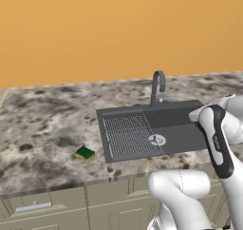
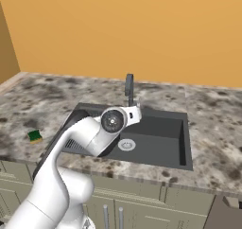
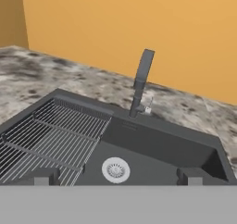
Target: Soak the sponge with water for a few seconds and then drop it inside the sink.
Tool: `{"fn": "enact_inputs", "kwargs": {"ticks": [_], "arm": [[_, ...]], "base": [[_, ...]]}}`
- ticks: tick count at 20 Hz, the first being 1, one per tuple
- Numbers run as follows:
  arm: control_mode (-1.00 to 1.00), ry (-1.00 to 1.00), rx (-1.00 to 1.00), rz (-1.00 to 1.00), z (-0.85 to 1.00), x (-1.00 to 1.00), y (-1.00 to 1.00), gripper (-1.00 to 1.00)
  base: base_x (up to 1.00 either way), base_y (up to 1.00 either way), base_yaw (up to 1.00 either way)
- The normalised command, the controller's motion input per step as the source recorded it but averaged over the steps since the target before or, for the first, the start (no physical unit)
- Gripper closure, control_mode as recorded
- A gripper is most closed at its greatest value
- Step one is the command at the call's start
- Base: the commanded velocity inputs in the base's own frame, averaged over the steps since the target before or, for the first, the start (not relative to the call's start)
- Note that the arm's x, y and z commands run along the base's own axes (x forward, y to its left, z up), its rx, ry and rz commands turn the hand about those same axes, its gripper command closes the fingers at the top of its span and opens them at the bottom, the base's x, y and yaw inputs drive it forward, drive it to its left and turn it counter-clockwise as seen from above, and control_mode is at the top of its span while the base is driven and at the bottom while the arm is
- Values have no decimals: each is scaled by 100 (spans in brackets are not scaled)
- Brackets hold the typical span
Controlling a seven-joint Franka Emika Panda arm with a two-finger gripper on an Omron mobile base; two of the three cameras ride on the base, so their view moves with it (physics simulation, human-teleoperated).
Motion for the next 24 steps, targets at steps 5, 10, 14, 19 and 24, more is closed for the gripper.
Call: {"fn": "enact_inputs", "kwargs": {"ticks": [5,10,14,19,24], "arm": [[-100,0,2,3,5,0,-5,-100],[-100,0,5,0,0,6,0,-100],[-100,1,5,0,0,8,0,-100],[-100,0,1,0,0,15,0,-100],[-100,-1,5,0,0,22,0,-100]], "base": [[0,0,0],[0,0,0],[0,0,0],[0,0,0],[0,0,0]]}}
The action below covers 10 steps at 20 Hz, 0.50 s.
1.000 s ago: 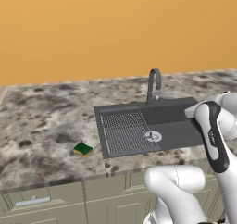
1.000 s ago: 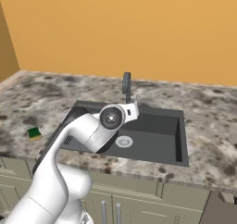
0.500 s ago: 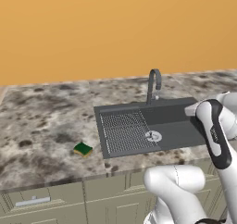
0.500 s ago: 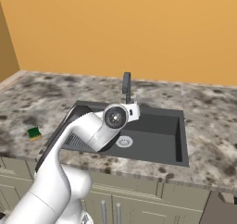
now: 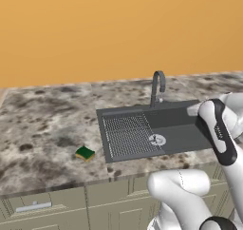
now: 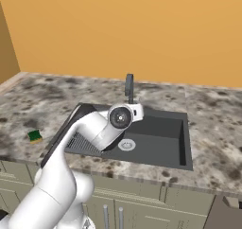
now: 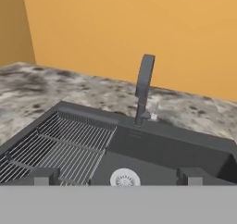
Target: Soak the sponge with water for a few seconds and then drop it inside the sink.
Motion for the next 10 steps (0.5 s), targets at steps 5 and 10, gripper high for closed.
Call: {"fn": "enact_inputs", "kwargs": {"ticks": [5,10], "arm": [[-100,-6,6,0,0,20,0,-100],[-100,-10,6,0,0,19,0,-100]], "base": [[0,0,0],[0,0,0]]}}
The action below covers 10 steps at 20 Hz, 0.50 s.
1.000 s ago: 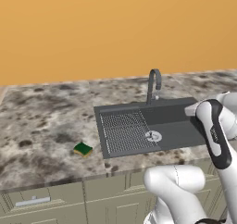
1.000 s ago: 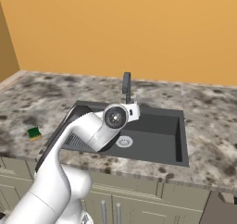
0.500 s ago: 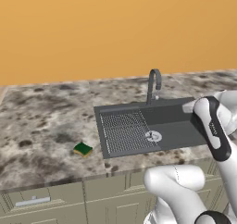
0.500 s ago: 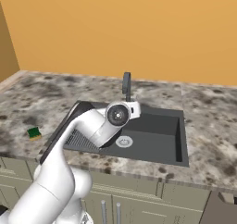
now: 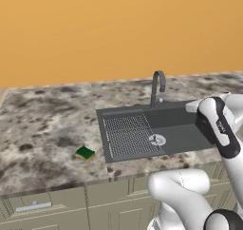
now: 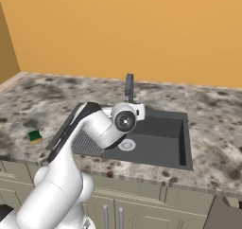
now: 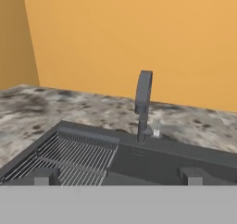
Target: Soak the sponge with water for a few seconds and then drop it inside the sink.
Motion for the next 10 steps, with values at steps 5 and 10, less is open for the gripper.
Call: {"fn": "enact_inputs", "kwargs": {"ticks": [5,10], "arm": [[-100,-8,1,2,0,11,-8,-100],[-100,0,0,4,0,0,-2,-100]], "base": [[0,0,0],[0,0,0]]}}
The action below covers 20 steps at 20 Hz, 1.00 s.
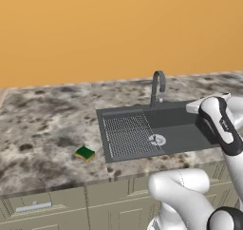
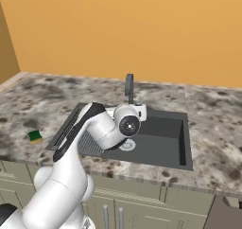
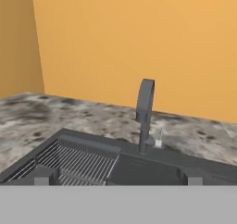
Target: Soak the sponge with water for a few seconds and then drop it inside the sink.
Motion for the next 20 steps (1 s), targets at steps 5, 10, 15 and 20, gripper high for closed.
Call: {"fn": "enact_inputs", "kwargs": {"ticks": [5,10,15,20], "arm": [[-100,0,0,8,4,0,0,-100],[-100,0,0,9,1,0,0,-100],[-100,-1,0,7,0,0,0,-100],[-100,-1,0,4,0,8,0,-100]], "base": [[0,0,0],[0,0,0],[0,0,0],[0,0,0]]}}
